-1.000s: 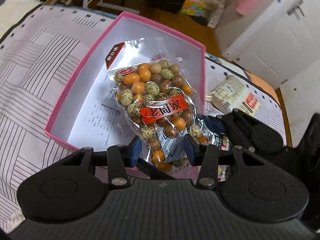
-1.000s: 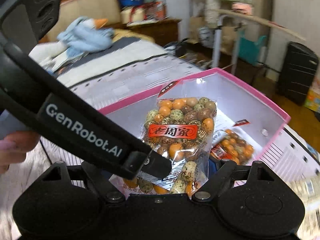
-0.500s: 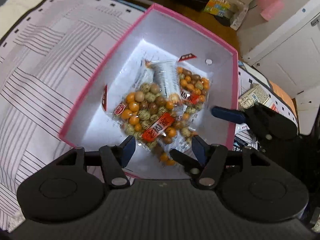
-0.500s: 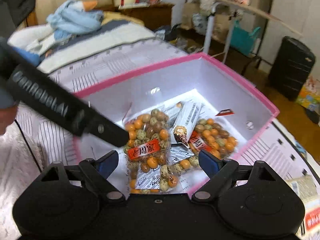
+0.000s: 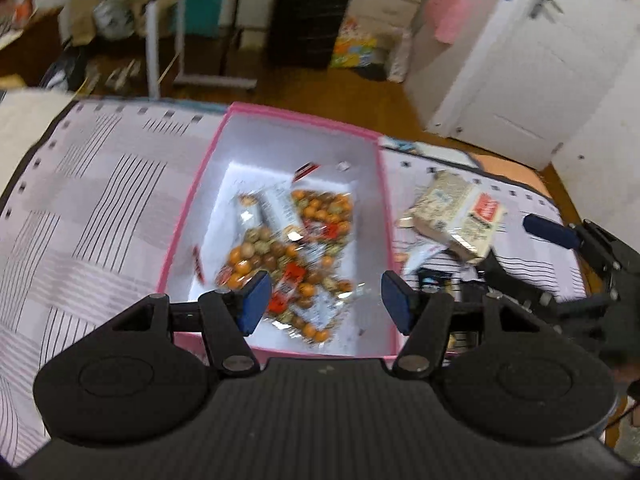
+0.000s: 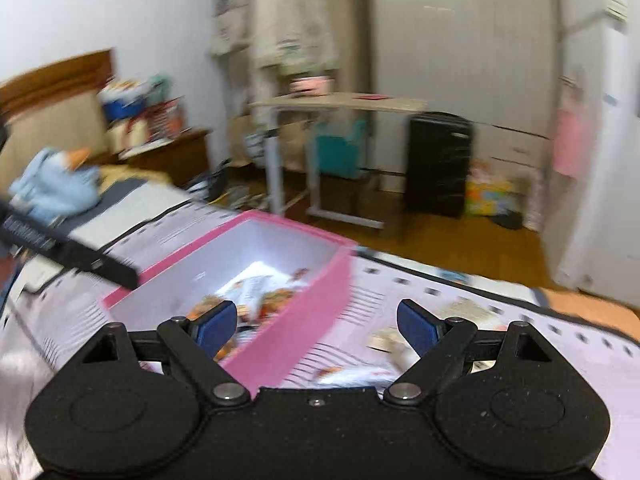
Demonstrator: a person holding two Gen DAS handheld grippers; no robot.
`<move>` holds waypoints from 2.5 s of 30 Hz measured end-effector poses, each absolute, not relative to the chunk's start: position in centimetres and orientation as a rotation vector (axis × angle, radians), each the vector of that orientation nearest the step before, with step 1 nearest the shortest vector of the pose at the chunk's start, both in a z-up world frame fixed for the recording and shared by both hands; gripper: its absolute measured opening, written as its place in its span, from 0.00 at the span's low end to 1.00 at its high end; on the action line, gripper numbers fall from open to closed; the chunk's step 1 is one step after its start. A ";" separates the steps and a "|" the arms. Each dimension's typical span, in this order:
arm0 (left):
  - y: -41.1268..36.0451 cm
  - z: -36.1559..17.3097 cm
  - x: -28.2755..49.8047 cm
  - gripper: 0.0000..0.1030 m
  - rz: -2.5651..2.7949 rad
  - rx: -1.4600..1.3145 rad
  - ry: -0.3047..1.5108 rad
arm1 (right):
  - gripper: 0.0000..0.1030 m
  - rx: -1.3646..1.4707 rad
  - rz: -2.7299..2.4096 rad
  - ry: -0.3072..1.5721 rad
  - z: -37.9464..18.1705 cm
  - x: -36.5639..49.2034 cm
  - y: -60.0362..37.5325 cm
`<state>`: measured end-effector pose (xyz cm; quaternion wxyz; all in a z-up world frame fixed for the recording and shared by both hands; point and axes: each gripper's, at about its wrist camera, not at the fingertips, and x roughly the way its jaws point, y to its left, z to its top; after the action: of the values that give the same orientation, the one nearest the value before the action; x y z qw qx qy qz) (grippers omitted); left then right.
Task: Organize snacks
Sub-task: 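Move the left tool to a plain black bar and close on it, then lift the black bar with the left tool and drop it into the box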
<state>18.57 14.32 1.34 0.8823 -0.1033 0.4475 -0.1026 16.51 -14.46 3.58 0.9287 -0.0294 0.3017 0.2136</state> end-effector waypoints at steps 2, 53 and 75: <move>13.3 2.0 18.3 0.58 -0.250 -0.200 0.908 | 0.87 -0.016 0.382 0.645 4.3 16.7 -16.4; -7.4 -15.5 22.1 0.29 -0.647 -0.219 1.158 | 0.65 -0.063 0.213 0.862 -12.2 11.3 -17.9; -2.9 -7.2 17.4 0.33 -0.687 -0.260 1.124 | 0.64 -0.276 0.288 0.787 -2.8 6.5 -12.2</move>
<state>17.44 -2.90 -7.15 0.7828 -0.1206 0.5209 -0.3183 6.49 -12.19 -2.84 0.9042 -0.1337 0.3810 0.1392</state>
